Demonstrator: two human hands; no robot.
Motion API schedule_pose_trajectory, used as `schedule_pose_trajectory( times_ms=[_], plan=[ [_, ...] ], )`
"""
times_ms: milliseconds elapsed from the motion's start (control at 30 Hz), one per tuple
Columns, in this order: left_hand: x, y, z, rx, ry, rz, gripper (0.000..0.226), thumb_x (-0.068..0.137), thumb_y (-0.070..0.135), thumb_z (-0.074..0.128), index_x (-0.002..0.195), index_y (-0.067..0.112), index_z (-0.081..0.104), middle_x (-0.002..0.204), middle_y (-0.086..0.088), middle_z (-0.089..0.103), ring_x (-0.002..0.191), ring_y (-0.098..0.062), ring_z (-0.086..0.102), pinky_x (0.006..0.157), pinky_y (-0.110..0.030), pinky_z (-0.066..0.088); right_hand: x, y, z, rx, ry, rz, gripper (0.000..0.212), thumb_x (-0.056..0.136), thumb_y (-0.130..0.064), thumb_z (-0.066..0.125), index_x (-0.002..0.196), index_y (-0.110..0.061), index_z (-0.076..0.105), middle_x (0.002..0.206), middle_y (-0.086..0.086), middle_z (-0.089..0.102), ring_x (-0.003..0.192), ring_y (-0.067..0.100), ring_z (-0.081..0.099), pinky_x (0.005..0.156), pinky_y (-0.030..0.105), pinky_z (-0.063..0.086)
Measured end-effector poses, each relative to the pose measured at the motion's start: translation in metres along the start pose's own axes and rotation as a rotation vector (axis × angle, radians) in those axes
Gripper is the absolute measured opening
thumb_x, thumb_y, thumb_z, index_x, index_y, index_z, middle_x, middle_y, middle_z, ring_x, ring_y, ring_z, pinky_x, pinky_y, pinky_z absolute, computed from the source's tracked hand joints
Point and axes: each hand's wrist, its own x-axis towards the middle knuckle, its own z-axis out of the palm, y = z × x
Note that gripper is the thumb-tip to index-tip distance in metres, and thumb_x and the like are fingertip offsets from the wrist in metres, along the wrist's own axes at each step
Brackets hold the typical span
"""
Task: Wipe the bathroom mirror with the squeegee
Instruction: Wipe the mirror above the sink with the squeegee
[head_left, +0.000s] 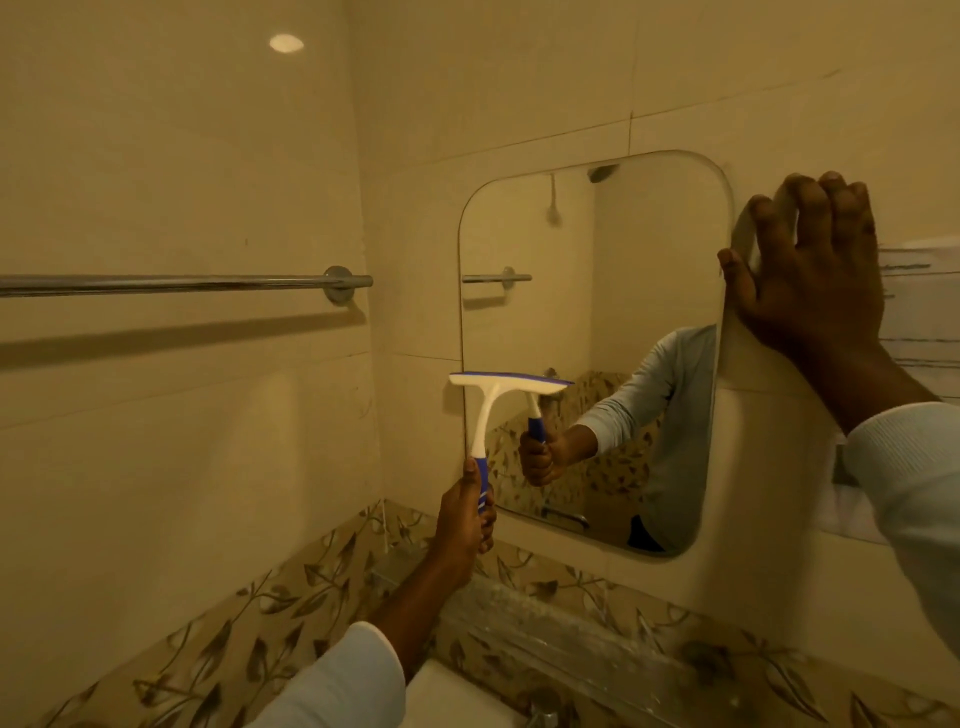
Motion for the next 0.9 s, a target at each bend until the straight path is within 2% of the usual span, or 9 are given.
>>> schedule_pose_trajectory(
  times_ms=[167, 333, 600, 767, 833, 900],
  plan=[
    [-0.005, -0.032, -0.011, 0.021, 0.007, -0.048, 0.059, 0.100, 0.064, 0.038, 0.081, 0.011, 0.053, 0.054, 0.000, 0.042, 0.042, -0.012, 0.031, 0.044, -0.023, 0.026, 0.001, 0.000, 0.000, 0.006, -0.012, 0.010, 0.066, 0.104, -0.059, 0.031, 0.151, -0.013, 0.034, 0.158, 0.019, 0.028, 0.150, 0.043, 0.023, 0.127, 0.054, 0.012],
    [-0.011, -0.066, -0.026, 0.014, -0.001, -0.105, 0.062, 0.084, 0.072, 0.044, 0.073, 0.012, 0.054, 0.051, 0.001, 0.042, 0.041, -0.013, 0.029, 0.044, -0.023, 0.026, 0.002, 0.001, 0.001, 0.006, -0.013, 0.012, 0.066, 0.104, -0.059, 0.031, 0.151, -0.013, 0.033, 0.159, 0.019, 0.027, 0.150, 0.043, 0.023, 0.127, 0.054, 0.012],
    [-0.030, -0.092, -0.042, 0.068, 0.037, -0.211, 0.059, 0.101, 0.061, 0.042, 0.075, 0.010, 0.054, 0.054, -0.001, 0.041, 0.042, -0.014, 0.031, 0.045, -0.024, 0.026, 0.001, 0.001, 0.001, 0.003, -0.008, 0.006, 0.066, 0.105, -0.059, 0.029, 0.151, -0.012, 0.033, 0.159, 0.020, 0.028, 0.149, 0.044, 0.024, 0.127, 0.054, 0.013],
    [-0.046, -0.095, -0.043, 0.095, 0.095, -0.252, 0.056, 0.101, 0.057, 0.044, 0.075, 0.008, 0.054, 0.054, -0.002, 0.042, 0.041, -0.014, 0.034, 0.042, -0.021, 0.027, 0.002, 0.002, 0.000, -0.002, -0.019, 0.007, 0.068, 0.104, -0.059, 0.029, 0.152, -0.012, 0.034, 0.158, 0.020, 0.028, 0.149, 0.044, 0.025, 0.127, 0.055, 0.014],
    [-0.051, -0.093, -0.040, 0.060, 0.132, -0.218, 0.054, 0.100, 0.054, 0.048, 0.075, 0.007, 0.056, 0.053, -0.002, 0.043, 0.039, -0.012, 0.035, 0.038, -0.021, 0.028, 0.002, 0.002, -0.001, -0.009, -0.013, 0.003, 0.067, 0.104, -0.058, 0.031, 0.151, -0.011, 0.034, 0.158, 0.022, 0.029, 0.148, 0.045, 0.025, 0.126, 0.055, 0.015],
    [-0.055, -0.078, -0.033, 0.001, 0.135, -0.173, 0.056, 0.094, 0.058, 0.049, 0.075, 0.006, 0.055, 0.051, -0.002, 0.041, 0.037, -0.013, 0.033, 0.038, -0.021, 0.027, 0.002, 0.002, -0.001, -0.016, -0.006, 0.001, 0.067, 0.104, -0.057, 0.032, 0.151, -0.010, 0.035, 0.158, 0.023, 0.029, 0.148, 0.045, 0.025, 0.126, 0.055, 0.014]
  ],
)
